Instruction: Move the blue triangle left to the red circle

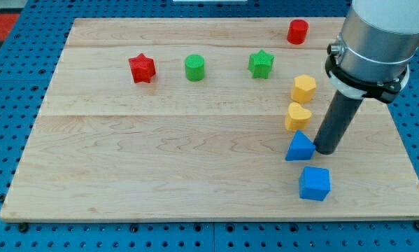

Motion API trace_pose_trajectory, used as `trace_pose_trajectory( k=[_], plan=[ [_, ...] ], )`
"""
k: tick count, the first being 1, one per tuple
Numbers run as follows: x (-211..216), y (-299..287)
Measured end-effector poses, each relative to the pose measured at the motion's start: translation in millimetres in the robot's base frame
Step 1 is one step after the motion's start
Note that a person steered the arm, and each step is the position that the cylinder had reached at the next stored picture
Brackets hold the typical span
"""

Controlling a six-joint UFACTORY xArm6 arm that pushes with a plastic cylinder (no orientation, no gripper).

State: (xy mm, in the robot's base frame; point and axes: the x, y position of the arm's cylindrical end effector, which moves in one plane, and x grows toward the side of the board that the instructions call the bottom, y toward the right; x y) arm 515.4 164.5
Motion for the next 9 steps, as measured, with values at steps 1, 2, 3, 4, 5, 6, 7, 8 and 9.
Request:
trace_pose_trajectory(
  k=[1, 2, 3, 4, 5, 6, 7, 8, 9],
  plan=[
    [6, -11],
    [8, -26],
    [11, -38],
    [11, -45],
    [11, -58],
    [12, -87],
    [28, -99],
    [-12, -120],
    [-45, -134]
  ],
)
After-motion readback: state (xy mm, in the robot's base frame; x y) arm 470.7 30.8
